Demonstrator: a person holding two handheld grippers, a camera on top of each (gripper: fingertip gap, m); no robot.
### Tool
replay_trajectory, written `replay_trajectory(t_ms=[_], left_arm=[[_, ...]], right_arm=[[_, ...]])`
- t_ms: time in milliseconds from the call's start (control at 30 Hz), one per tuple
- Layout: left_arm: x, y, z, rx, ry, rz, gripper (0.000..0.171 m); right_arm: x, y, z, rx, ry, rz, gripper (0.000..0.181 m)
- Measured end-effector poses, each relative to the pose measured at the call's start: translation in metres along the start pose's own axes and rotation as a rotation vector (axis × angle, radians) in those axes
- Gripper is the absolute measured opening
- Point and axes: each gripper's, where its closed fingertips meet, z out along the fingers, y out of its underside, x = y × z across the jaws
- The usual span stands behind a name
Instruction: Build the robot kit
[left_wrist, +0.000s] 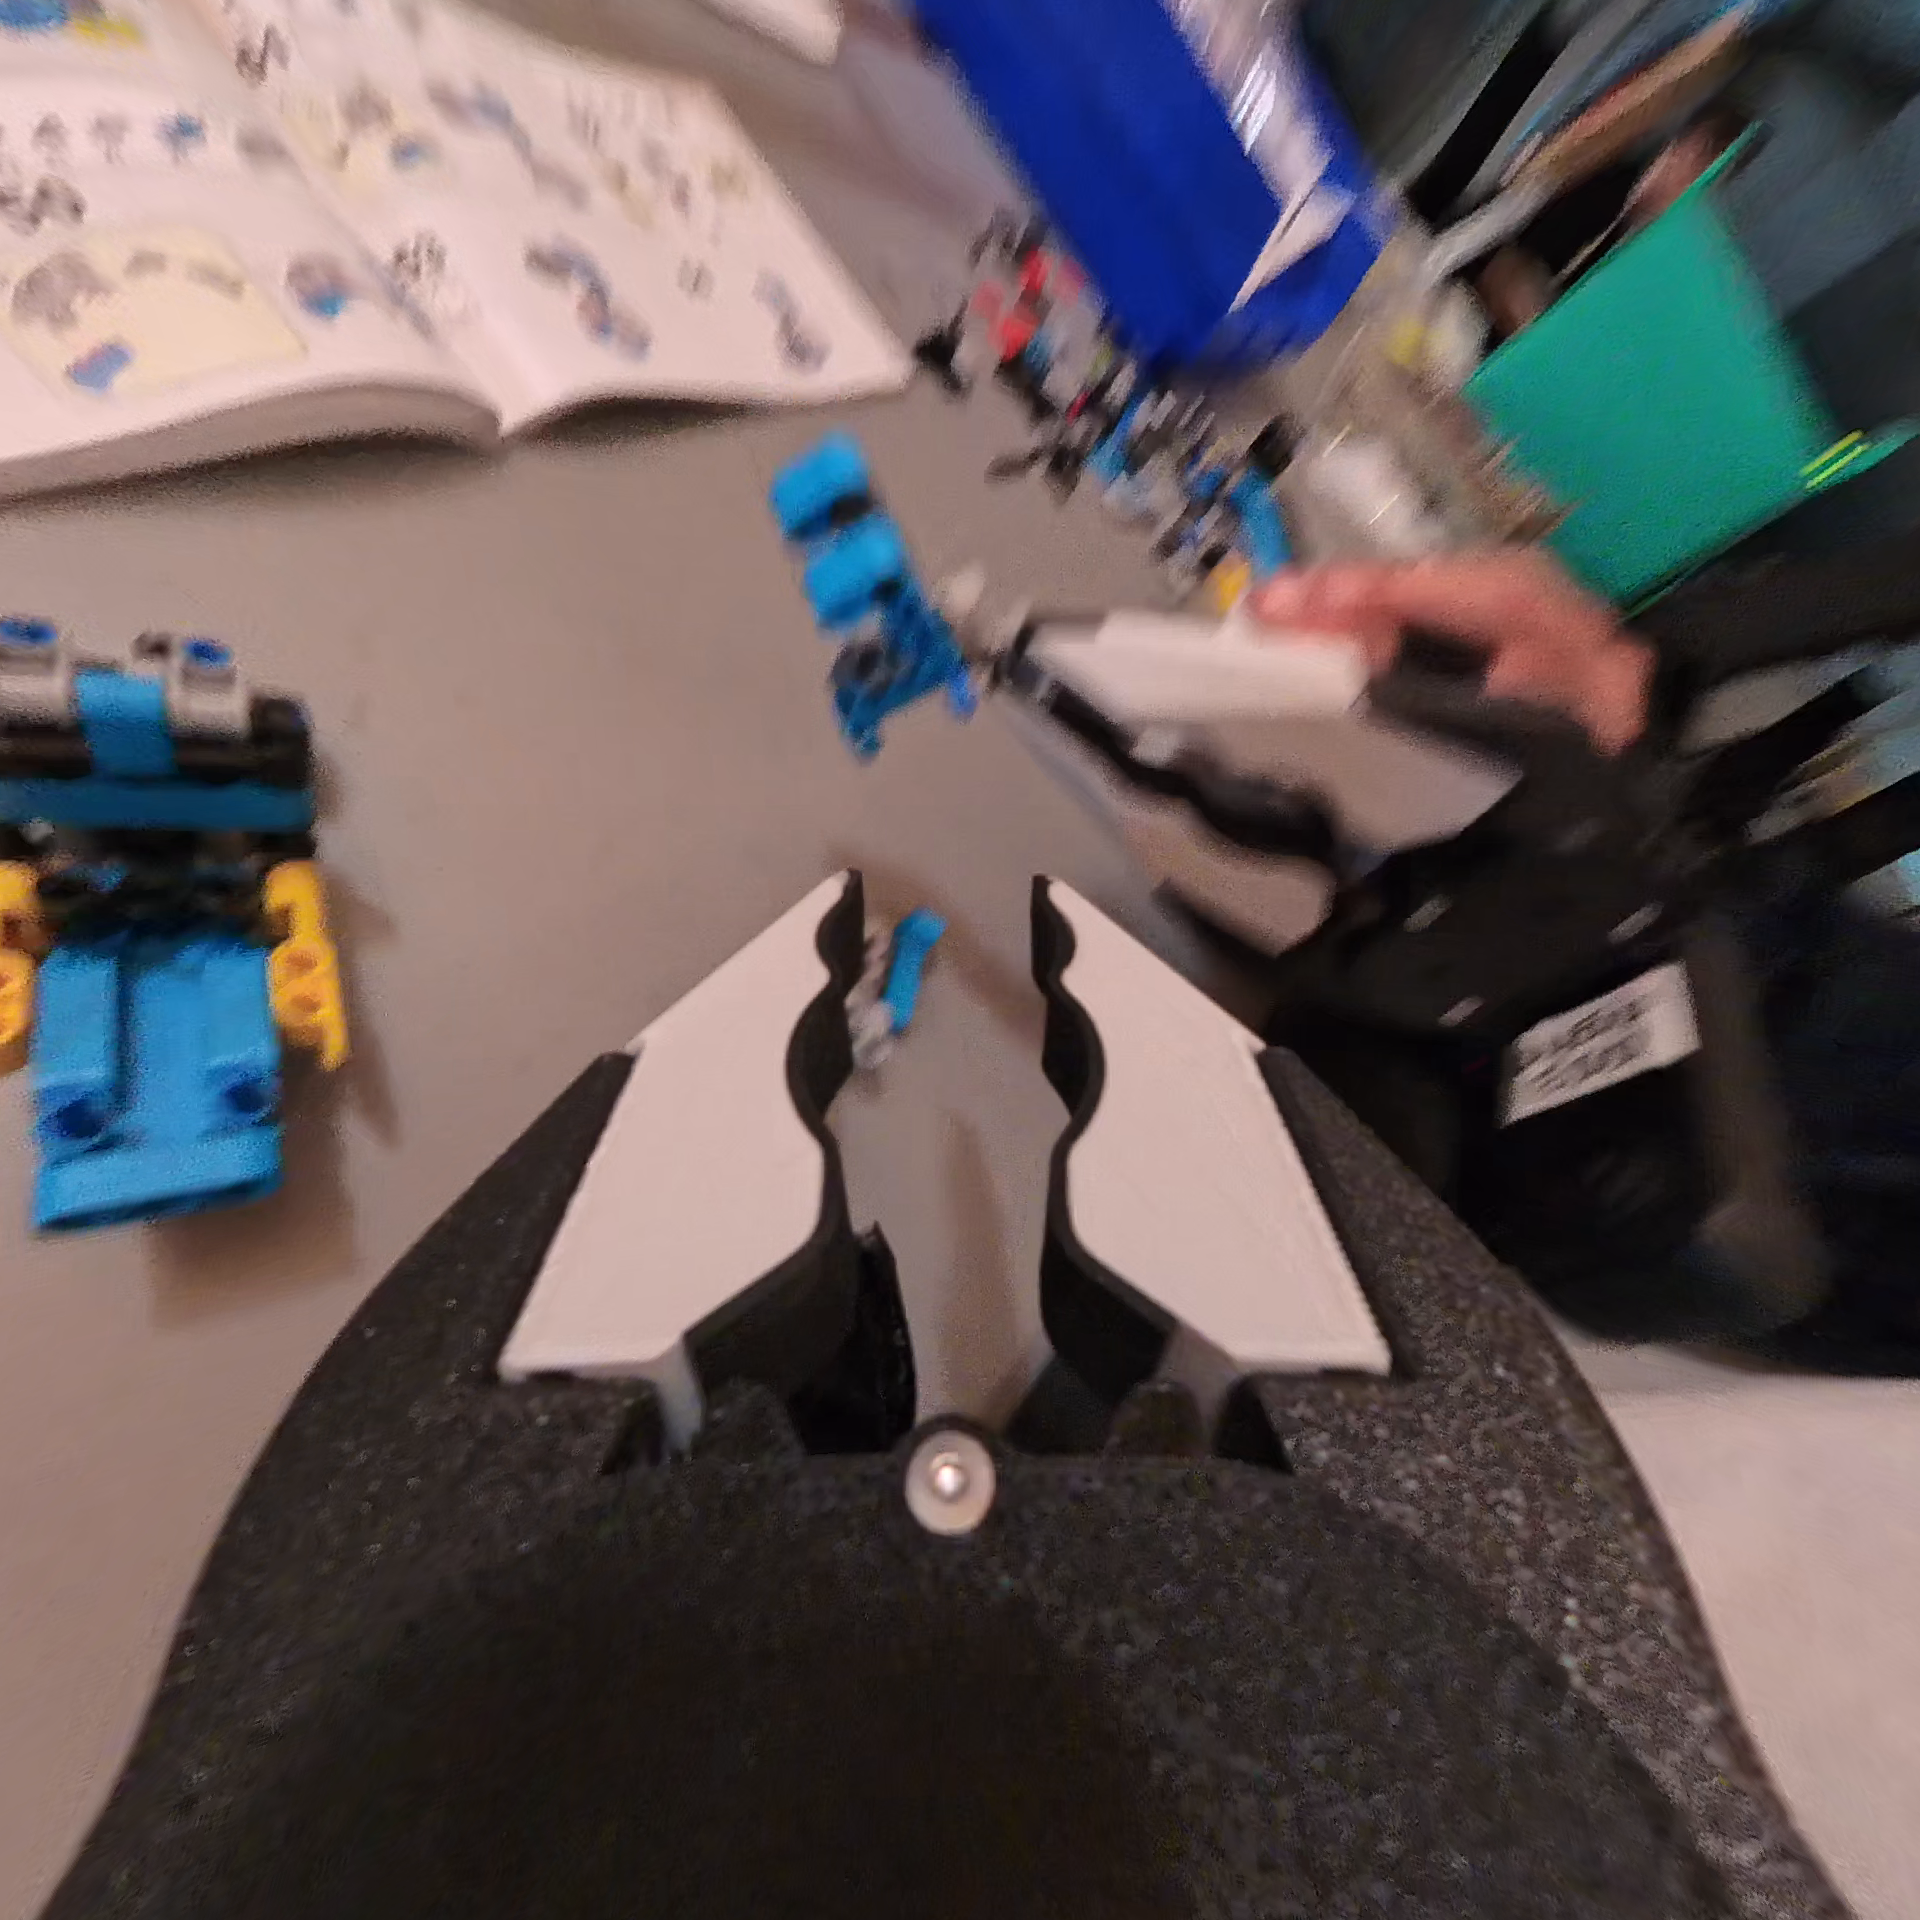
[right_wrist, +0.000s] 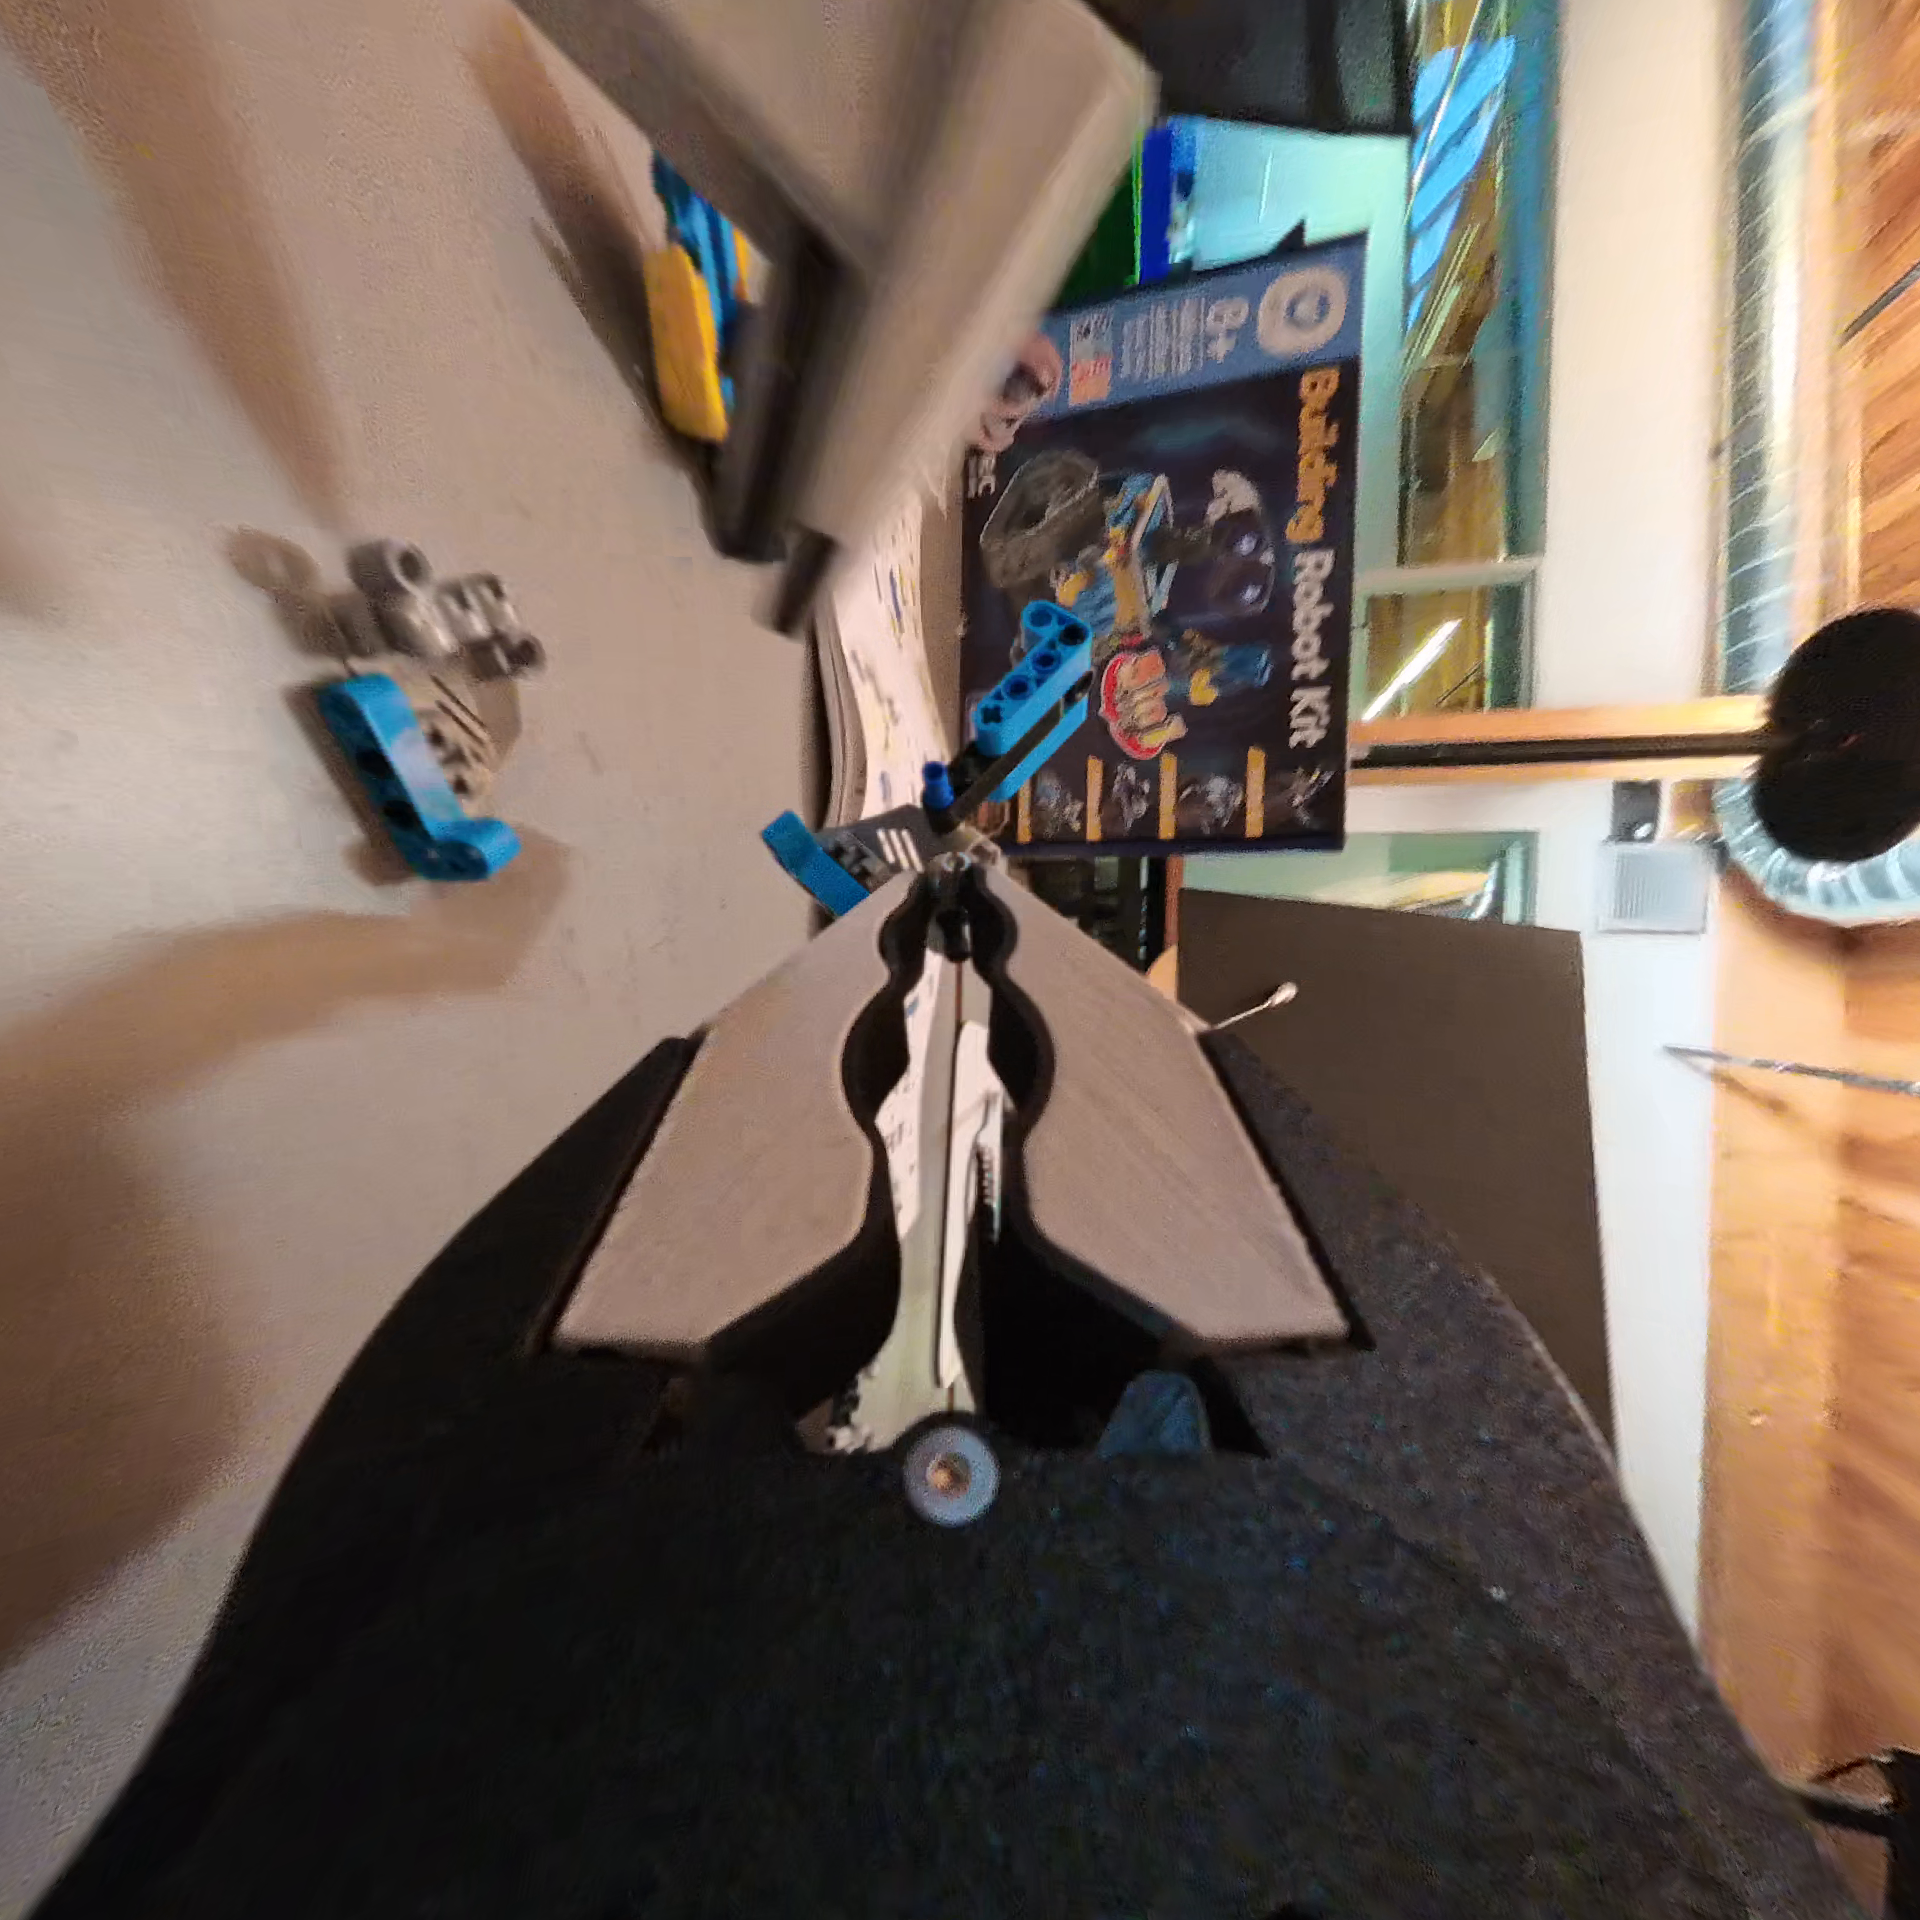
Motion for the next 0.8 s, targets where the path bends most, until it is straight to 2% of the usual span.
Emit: replay_trajectory(t_ms=[67,133,200,233,300,333,367,433,500,600,667,733,800], left_arm=[[0.013,-0.021,-0.003,0.110,0.104,-0.086,0.032],[0.009,-0.030,-0.003,0.163,0.105,-0.121,0.032],[0.005,-0.036,-0.003,0.214,0.113,-0.159,0.026],[0.007,-0.040,-0.005,0.238,0.152,-0.191,0.014],[0.008,-0.043,-0.007,0.264,0.216,-0.238,0.009],[0.007,-0.044,-0.007,0.269,0.244,-0.240,0.007],[0.009,-0.043,-0.008,0.266,0.282,-0.228,0.007],[0.015,-0.040,-0.008,0.241,0.347,-0.193,0.007],[0.024,-0.035,-0.007,0.195,0.382,-0.083,0.007],[0.038,-0.028,-0.007,0.127,0.390,0.108,0.007],[0.049,-0.027,-0.008,0.095,0.424,0.203,0.007],[0.057,-0.025,-0.007,0.052,0.443,0.291,0.007],[0.062,-0.025,-0.003,0.027,0.440,0.368,0.007]], right_arm=[[-0.001,-0.007,-0.002,-0.006,0.013,-0.018,0.007],[0.003,-0.015,-0.005,0.025,0.042,-0.042,0.006],[0.005,-0.017,-0.008,0.033,0.060,-0.055,0.006],[0.004,-0.019,-0.008,0.043,0.055,-0.059,0.006],[0.007,-0.022,-0.010,0.068,0.084,-0.050,0.006],[0.010,-0.023,-0.012,0.087,0.100,0.002,0.007],[0.010,-0.027,-0.016,0.142,0.088,0.132,0.008],[0.004,-0.034,-0.027,0.280,-0.104,0.428,0.024],[0.008,-0.034,-0.038,0.399,-0.376,0.799,0.045],[0.024,-0.023,-0.051,0.569,-0.776,1.260,0.046],[0.031,-0.018,-0.062,0.670,-0.987,1.427,0.036],[0.034,-0.012,-0.062,0.688,-1.031,1.488,0.033],[0.027,-0.013,-0.064,0.669,-1.057,1.447,0.029]])
